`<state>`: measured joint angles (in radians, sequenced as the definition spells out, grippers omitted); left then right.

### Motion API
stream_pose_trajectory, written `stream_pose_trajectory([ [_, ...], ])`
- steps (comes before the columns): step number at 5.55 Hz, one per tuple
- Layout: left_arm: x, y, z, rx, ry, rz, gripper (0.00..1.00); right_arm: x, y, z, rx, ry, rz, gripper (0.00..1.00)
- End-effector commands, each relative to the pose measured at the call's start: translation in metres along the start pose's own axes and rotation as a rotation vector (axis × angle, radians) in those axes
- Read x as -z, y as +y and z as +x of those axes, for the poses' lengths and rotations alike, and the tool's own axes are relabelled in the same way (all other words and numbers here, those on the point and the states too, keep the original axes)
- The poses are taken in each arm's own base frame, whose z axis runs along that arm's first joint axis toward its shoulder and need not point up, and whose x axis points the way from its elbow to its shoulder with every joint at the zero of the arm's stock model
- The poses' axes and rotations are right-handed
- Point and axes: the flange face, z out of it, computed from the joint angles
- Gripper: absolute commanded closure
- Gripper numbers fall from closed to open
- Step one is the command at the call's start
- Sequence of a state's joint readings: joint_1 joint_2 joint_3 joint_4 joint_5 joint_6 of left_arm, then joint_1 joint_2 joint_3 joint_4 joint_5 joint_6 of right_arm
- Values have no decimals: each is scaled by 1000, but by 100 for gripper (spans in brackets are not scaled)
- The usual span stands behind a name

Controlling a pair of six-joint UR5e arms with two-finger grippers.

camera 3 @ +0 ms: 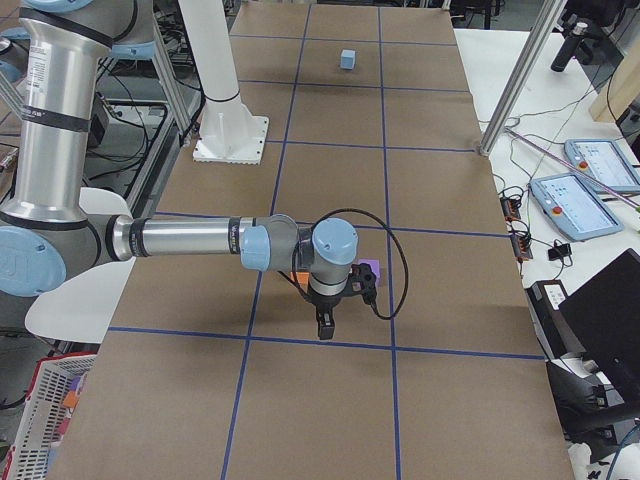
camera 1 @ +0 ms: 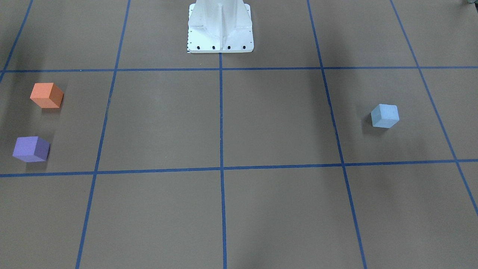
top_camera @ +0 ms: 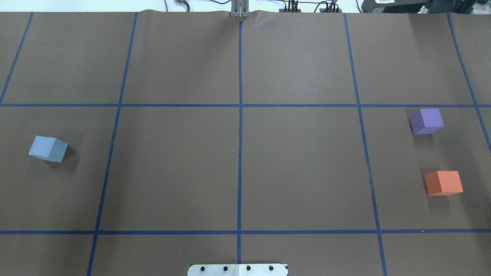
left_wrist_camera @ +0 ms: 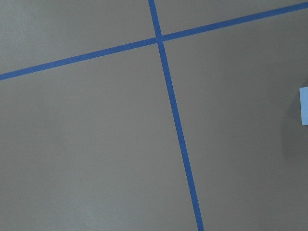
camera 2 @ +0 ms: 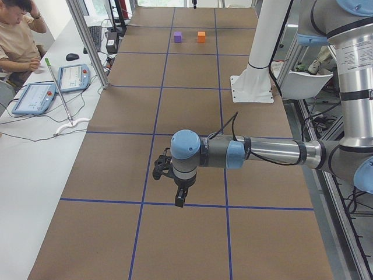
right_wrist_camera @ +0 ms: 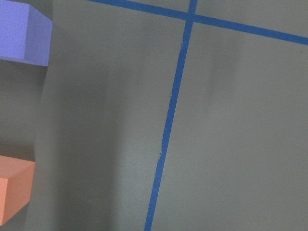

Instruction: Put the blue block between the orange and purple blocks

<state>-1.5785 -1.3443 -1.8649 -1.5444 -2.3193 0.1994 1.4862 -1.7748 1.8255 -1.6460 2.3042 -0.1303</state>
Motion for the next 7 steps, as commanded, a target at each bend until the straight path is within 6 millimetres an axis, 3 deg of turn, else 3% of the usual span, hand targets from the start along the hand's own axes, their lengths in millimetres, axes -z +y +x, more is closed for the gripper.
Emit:
stream_pose_trajectory([
  [1,3,-2,2,-11,-2,11,0,1,0,0,5,6,2,0],
  [4,12,-11,12,-55,-9,58,0,14,-11,-11,39,9,31,0],
  [5,24,-27,20,-118,-24,127,0,30,-16,-25,60,9,66,0],
  [6,38,-49,29,-207,-43,222,0,56,-39,-45,111,24,122,0],
  [7,40,-63,31,-258,-41,270,0,64,-45,-50,125,28,140,0],
])
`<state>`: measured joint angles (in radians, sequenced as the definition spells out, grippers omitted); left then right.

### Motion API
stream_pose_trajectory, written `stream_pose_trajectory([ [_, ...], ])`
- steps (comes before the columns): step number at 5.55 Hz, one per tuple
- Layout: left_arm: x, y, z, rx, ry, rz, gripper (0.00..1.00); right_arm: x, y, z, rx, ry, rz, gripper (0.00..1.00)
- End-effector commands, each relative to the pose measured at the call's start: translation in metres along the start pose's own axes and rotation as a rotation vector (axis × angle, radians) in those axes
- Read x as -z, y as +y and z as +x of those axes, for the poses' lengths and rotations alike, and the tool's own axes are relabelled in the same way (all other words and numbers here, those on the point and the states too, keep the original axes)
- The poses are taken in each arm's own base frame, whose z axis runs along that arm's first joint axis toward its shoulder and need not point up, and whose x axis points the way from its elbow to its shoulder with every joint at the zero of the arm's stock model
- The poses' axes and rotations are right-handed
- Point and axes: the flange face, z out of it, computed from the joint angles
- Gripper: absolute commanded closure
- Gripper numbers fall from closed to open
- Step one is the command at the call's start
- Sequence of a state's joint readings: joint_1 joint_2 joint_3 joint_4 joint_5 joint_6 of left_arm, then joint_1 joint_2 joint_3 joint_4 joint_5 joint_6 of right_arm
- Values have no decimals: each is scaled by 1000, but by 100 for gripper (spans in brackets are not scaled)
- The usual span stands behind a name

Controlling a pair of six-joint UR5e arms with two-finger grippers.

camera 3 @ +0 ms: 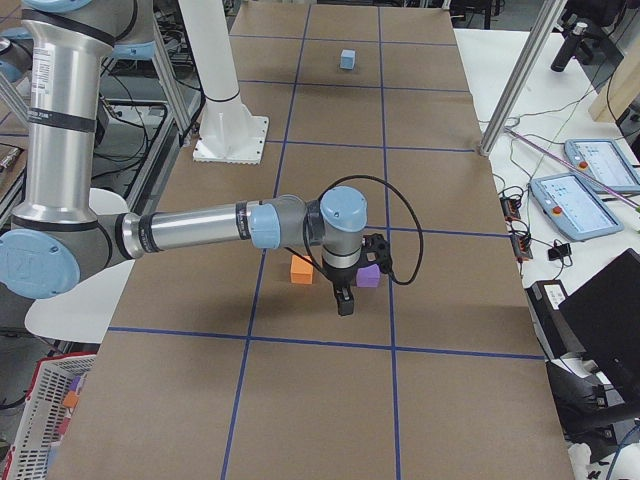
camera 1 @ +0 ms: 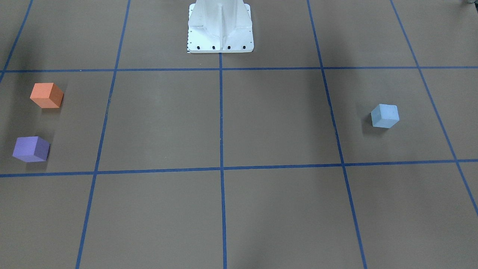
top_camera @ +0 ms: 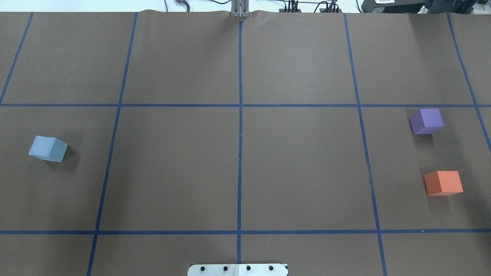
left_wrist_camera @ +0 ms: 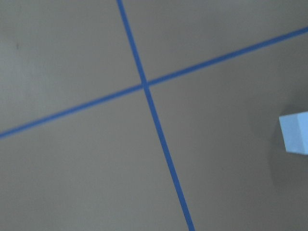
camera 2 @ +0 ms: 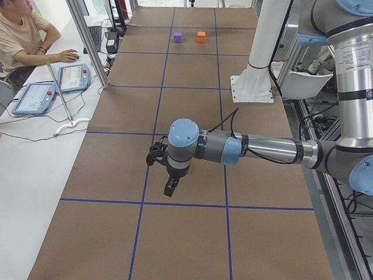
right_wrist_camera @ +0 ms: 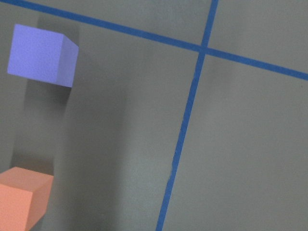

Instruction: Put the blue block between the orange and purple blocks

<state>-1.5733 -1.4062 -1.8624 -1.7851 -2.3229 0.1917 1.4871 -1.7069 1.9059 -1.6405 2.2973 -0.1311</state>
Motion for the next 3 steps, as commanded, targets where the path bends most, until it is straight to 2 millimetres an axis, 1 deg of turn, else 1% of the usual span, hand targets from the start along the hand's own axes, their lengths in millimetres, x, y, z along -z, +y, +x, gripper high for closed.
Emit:
stream_pose_trajectory([
  [1,5,-21,5,-125,7,133,0,18,-21,-12,54,8,62,0],
  [2,-5,-19,2,-96,79,136,0,9,-21,-4,75,7,91,0],
  [3,-8,-28,8,-70,90,131,0,6,-24,-2,65,9,120,0],
])
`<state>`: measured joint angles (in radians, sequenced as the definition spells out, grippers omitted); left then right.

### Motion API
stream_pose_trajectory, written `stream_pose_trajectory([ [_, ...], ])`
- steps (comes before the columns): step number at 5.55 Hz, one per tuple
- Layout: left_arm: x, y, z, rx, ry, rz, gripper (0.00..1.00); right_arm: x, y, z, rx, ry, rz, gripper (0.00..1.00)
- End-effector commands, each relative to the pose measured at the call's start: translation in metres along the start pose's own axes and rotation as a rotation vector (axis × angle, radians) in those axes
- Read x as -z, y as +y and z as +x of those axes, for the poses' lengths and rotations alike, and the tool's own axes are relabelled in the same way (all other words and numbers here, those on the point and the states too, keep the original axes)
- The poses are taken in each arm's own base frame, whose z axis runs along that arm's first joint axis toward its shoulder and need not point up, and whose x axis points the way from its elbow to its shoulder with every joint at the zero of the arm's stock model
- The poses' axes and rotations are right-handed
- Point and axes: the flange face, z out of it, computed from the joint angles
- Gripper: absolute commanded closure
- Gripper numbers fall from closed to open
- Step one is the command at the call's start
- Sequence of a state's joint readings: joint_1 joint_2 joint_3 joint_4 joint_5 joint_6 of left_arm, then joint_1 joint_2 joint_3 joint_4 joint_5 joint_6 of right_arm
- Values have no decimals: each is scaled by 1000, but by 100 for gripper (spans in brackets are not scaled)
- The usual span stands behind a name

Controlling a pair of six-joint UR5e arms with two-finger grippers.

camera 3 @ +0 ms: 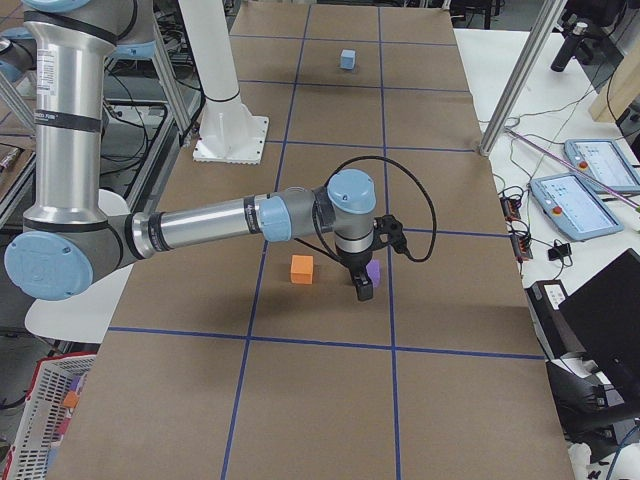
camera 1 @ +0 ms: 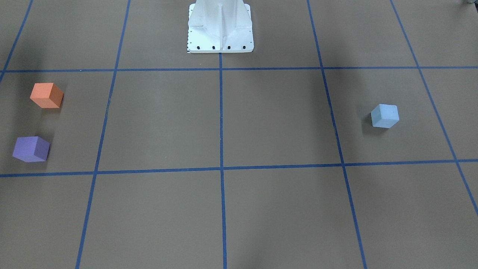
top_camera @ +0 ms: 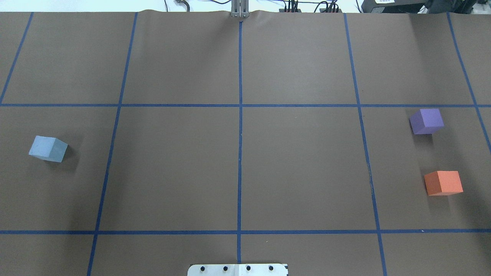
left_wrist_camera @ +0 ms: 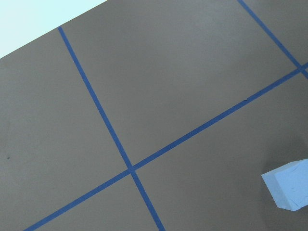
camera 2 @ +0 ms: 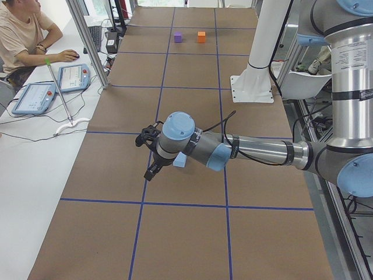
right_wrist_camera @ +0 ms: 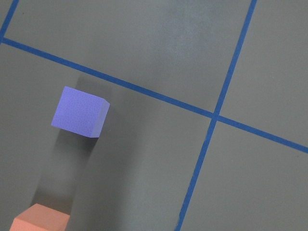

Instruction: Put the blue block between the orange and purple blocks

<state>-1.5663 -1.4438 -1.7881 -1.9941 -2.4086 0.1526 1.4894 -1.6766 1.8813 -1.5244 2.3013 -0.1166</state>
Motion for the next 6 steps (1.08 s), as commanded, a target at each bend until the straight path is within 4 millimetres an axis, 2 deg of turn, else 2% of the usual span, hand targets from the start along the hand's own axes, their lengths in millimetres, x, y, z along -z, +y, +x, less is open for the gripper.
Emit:
stream_pose_trajectory([
  [1,-39,-29,38,68,79,-44,0,-3,-7,2,-68,1,32,0],
  [3,-104,-41,106,246,156,-167,0,-3,-7,2,-65,1,40,0],
  [4,-135,-41,136,309,115,-218,0,-4,-6,3,-66,1,39,0],
  [5,-163,-47,166,336,64,-240,0,-3,-7,3,-65,0,41,0],
  [6,-181,-40,185,369,49,-273,0,-4,-6,3,-67,1,38,0],
])
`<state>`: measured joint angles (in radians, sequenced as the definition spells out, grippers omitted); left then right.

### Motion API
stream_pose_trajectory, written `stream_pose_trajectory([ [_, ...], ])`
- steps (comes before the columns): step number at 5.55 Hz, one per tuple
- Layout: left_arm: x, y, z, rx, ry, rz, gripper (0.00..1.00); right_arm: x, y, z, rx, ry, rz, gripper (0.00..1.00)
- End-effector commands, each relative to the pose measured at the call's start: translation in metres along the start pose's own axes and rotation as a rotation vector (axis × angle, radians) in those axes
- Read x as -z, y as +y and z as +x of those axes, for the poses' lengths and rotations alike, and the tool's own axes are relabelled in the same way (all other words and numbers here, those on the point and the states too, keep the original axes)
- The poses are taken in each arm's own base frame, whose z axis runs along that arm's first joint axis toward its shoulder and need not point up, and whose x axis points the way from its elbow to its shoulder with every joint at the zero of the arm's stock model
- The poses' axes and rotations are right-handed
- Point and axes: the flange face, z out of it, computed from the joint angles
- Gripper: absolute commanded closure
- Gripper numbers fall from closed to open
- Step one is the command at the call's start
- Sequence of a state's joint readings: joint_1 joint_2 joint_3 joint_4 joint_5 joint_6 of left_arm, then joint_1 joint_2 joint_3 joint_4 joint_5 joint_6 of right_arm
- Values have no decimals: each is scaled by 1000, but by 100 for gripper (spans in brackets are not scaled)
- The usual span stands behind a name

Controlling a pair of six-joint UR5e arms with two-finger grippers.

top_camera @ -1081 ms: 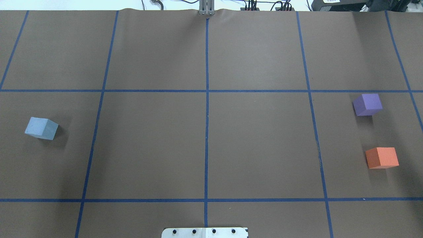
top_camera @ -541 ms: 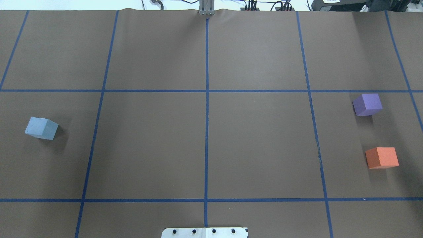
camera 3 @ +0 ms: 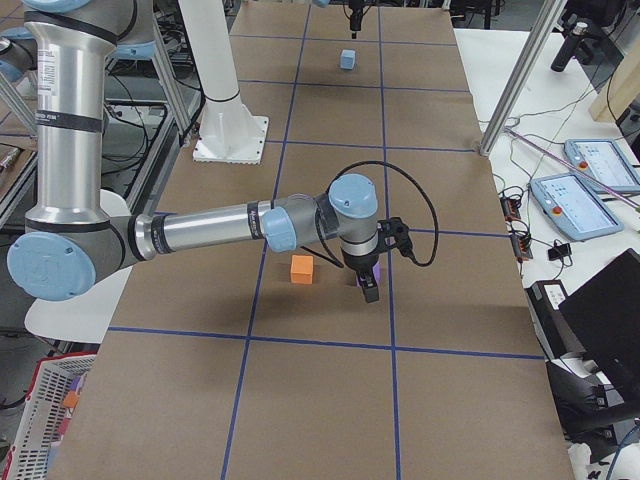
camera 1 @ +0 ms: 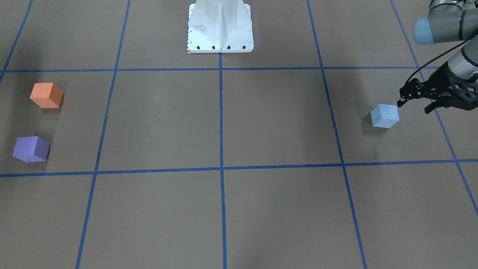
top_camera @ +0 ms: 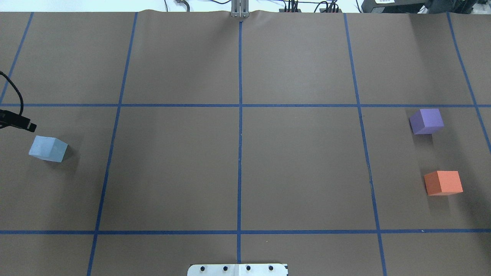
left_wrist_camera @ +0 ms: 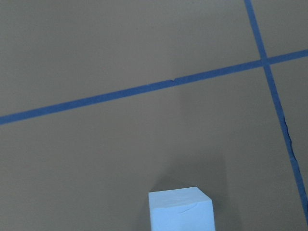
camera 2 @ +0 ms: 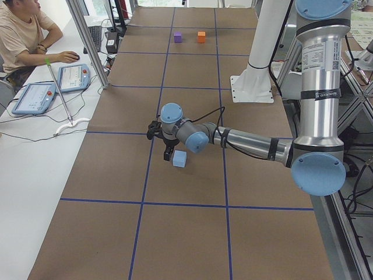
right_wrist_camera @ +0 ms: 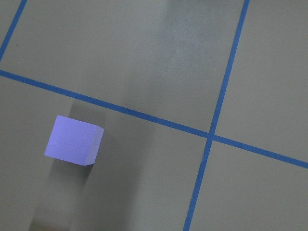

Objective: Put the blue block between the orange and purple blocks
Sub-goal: 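Lower the left gripper onto the light blue cube and close it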

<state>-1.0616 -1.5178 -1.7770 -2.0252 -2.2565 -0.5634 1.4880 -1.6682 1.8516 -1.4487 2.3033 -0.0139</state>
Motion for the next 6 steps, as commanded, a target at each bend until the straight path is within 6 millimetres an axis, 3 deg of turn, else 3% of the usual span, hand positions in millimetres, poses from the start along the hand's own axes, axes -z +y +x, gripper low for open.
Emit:
stream_pose_trajectory([
  [1,-41,12,29,52,-59,-31,0,-1,1,1,-2,1,-2,0],
  [3,-62,14,18,51,-108,-51,0,-3,1,3,-5,1,-6,0],
  [6,-81,22,37,9,-95,-86,5,-5,5,4,-9,1,-12,0],
])
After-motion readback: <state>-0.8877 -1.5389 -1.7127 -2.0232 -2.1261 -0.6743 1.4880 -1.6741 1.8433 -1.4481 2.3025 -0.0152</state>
